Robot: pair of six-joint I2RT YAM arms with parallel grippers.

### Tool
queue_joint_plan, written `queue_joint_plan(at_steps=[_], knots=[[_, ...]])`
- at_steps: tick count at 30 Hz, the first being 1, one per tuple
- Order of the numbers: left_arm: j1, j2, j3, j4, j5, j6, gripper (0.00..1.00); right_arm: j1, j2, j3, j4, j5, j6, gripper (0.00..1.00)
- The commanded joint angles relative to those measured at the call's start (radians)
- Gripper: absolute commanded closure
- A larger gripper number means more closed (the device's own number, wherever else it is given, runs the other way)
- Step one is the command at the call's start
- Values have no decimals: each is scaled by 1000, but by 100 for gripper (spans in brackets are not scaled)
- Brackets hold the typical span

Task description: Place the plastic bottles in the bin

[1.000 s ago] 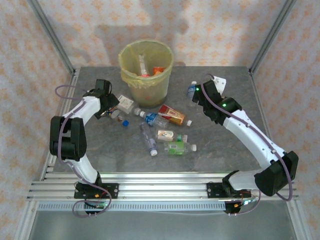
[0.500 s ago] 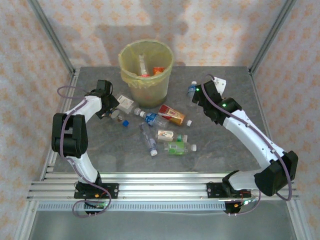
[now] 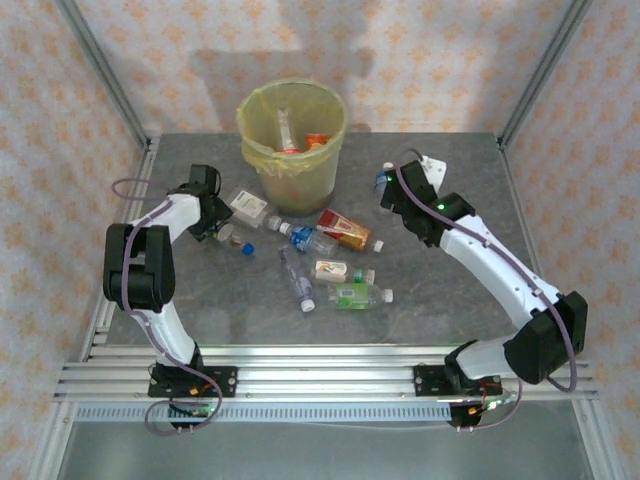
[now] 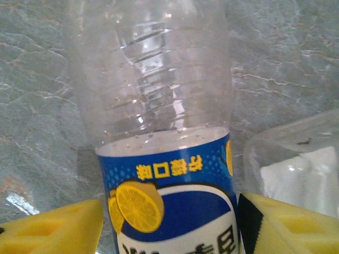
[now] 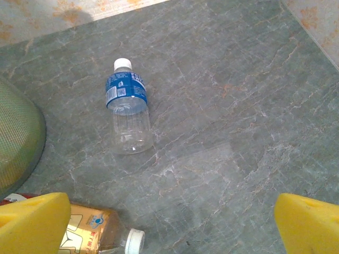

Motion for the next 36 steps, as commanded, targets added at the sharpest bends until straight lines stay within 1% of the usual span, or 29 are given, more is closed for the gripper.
queue_joint_plan(at_steps=[1, 6, 9, 11, 14, 16, 18, 20, 22, 28, 36], knots=[[22, 24, -16, 18, 11, -10, 30, -6, 19, 41, -26, -4, 12, 1], [37, 57, -7, 32, 30, -12, 25, -5, 34, 49, -32, -8, 17, 1], [40, 83, 6, 29, 33, -5, 24, -6, 40, 48, -32, -10, 20, 1], [41, 91, 9, 30, 37, 1, 28, -6, 42, 46, -32, -11, 23, 1], [43, 75, 9, 26, 35, 10, 40, -6, 44, 44, -33, -9, 27, 1], [42, 50, 12, 16, 26, 19, 43, -6, 44, 41, -32, -9, 27, 1], [43, 16, 19, -4, 11, 33, 45, -6, 42, 40, -33, -10, 30, 1], [43, -31, 28, -28, -6, 49, 49, -5, 40, 37, -33, -11, 34, 1], [43, -81, 38, -49, -15, 62, 50, -6, 37, 34, -32, -10, 35, 1], [43, -259, 79, -111, -9, 116, 63, -5, 33, 26, -34, -13, 51, 1], [29, -472, 157, -108, 16, 160, 64, -7, 32, -10, -14, -9, 82, 1]])
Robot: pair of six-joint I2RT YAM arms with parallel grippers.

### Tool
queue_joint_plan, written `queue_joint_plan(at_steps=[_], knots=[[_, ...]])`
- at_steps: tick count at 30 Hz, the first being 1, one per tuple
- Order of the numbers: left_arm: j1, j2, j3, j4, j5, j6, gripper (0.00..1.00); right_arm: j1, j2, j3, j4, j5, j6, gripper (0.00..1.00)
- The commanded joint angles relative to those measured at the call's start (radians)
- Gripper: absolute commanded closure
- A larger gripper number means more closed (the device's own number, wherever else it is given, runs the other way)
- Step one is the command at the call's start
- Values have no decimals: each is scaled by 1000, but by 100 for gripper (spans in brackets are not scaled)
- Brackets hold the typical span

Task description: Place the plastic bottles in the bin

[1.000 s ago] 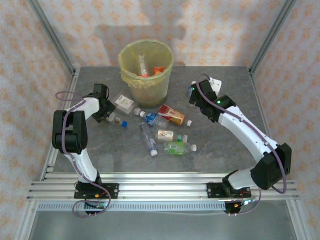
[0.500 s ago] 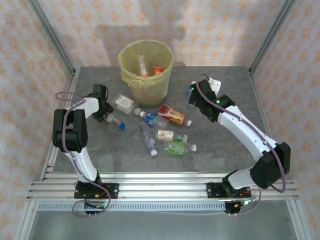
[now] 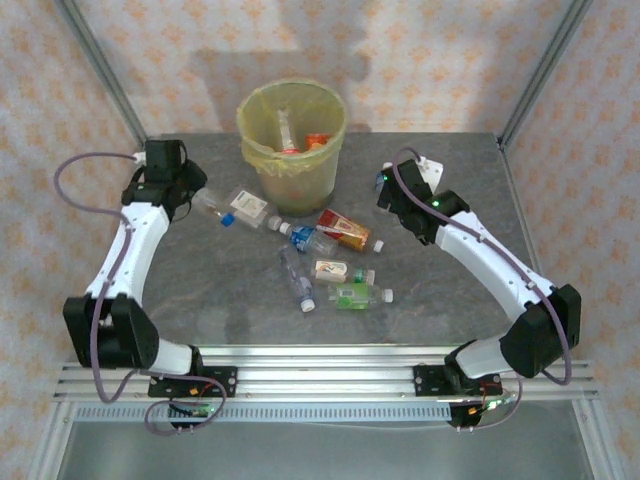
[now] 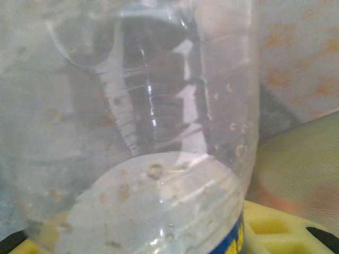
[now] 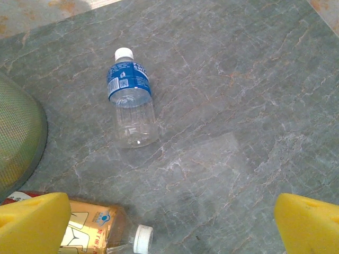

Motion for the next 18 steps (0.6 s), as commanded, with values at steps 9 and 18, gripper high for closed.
queue_joint_plan(at_steps=[9, 18], knots=[[-88, -103, 268, -5, -19, 118, 64, -7, 39, -33, 36, -9, 51, 1], [-194, 25, 481, 111, -41, 216, 67, -7, 53, -31, 36, -21, 57, 1]])
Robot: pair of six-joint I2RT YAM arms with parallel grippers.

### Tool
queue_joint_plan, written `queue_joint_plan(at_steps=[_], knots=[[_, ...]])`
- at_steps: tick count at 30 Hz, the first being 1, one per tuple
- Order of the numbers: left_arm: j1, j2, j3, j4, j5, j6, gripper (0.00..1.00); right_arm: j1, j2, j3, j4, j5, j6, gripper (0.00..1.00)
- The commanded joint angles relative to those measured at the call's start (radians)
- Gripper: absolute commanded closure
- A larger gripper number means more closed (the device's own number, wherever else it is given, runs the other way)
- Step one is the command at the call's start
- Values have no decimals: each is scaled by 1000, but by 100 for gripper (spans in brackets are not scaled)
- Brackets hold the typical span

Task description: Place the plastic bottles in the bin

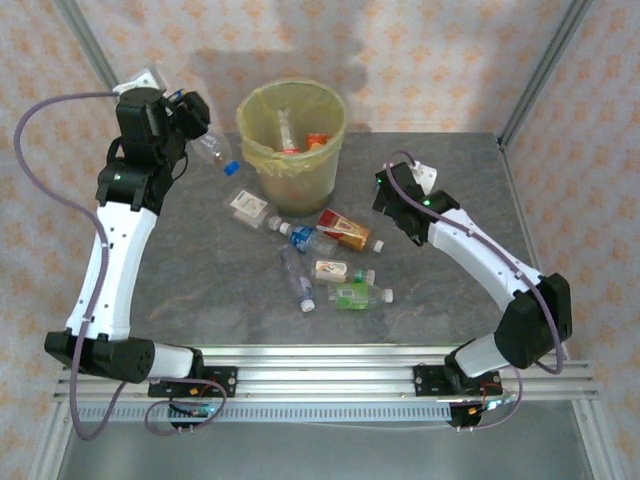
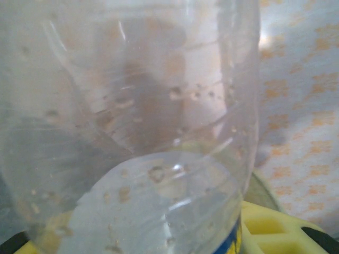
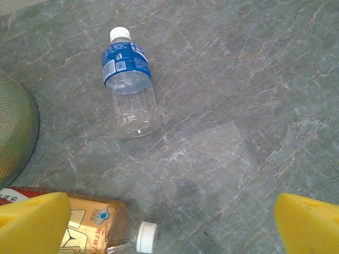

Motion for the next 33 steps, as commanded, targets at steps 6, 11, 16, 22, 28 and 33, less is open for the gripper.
queue_joint_plan(at_steps=[6, 11, 16, 22, 28, 33], knots=[[-64, 182, 172, 145, 4, 168, 68, -7, 0, -11, 13, 3, 29, 1], [-71, 312, 267, 199, 7, 226, 68, -7, 8, -11, 15, -7, 28, 1], [-76, 460, 423, 173, 53, 264, 68, -7, 9, -12, 10, -8, 26, 1], [-92, 644, 655, 82, 72, 327, 68, -7, 20, -9, 10, -11, 23, 1], [-111, 760, 773, 56, 69, 416, 66, -7, 44, 9, 3, -17, 11, 1], [-126, 803, 805, 11, 61, 471, 63, -6, 45, 10, 1, -5, 6, 1]])
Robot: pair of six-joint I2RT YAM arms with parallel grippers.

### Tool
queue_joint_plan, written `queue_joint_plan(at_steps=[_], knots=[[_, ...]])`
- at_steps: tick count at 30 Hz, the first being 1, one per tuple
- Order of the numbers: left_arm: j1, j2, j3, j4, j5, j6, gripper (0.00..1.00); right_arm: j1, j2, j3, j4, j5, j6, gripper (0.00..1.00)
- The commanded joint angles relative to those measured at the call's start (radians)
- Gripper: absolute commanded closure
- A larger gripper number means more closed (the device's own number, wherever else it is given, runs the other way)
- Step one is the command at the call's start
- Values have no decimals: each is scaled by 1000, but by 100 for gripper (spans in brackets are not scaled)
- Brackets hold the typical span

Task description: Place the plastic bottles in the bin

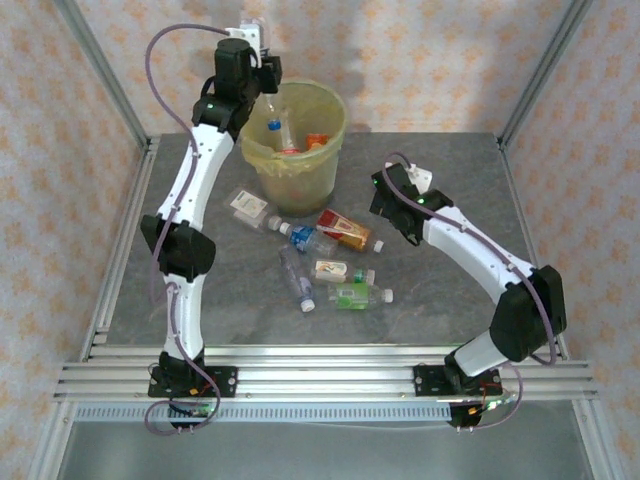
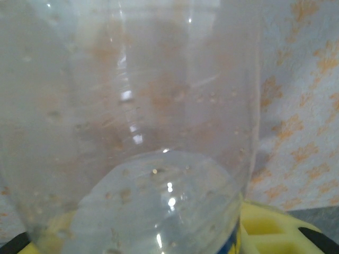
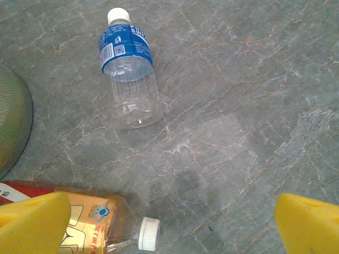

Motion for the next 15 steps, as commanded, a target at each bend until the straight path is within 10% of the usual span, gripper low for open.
queue_joint_plan(at_steps=[1, 15], knots=[[-16, 2, 38, -55, 6, 86, 62, -7, -1, 9, -1, 22, -7, 1], [-44, -15, -91, -77, -60, 189, 43, -9, -13, -6, 25, 22, -20, 1]])
